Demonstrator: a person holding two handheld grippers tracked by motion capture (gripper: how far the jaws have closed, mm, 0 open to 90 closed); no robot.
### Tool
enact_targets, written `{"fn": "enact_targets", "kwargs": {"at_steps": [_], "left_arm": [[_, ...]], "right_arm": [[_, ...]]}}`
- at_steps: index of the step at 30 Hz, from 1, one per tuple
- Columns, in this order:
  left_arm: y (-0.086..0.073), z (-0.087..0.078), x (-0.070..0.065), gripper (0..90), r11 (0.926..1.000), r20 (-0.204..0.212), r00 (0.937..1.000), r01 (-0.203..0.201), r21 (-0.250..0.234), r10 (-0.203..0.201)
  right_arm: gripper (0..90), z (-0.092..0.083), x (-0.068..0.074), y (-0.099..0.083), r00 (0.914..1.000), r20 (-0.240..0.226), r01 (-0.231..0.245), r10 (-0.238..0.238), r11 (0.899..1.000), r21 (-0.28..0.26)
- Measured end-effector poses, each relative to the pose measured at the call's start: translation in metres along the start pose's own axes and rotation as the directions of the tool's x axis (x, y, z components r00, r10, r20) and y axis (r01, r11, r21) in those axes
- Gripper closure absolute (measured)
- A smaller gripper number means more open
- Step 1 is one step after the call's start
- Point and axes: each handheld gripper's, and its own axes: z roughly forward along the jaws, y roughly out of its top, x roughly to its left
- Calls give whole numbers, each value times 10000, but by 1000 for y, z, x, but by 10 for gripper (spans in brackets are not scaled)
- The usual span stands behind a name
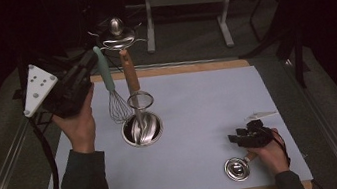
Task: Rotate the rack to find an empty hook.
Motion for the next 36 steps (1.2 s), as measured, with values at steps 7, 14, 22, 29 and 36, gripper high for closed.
{"fn": "enact_targets", "kwargs": {"at_steps": [7, 14, 22, 29, 36], "left_arm": [[2, 4, 7, 895, 9999, -262, 9996, -63, 105, 66], [4, 9, 15, 890, 9995, -460, 9988, -148, 276, 160], [6, 16, 21, 889, 9987, -638, 9977, -190, 474, 220], [6, 22, 26, 889, 9979, -793, 9966, -191, 622, 240], [7, 28, 30, 883, 9963, -830, 9961, -240, 821, 308]], "right_arm": [[506, 0, 0, 0, 10000, 7, 37, -37, 10000, 9], [506, -2, -2, -1, 10000, 28, -29, 29, 10000, -47], [506, -1, -2, -1, 10000, 25, -56, 56, 10000, -10], [506, -2, -3, -2, 10000, 41, -49, 49, 10000, -13], [506, -3, -3, -2, 10000, 58, -72, 72, 10000, -52]]}}
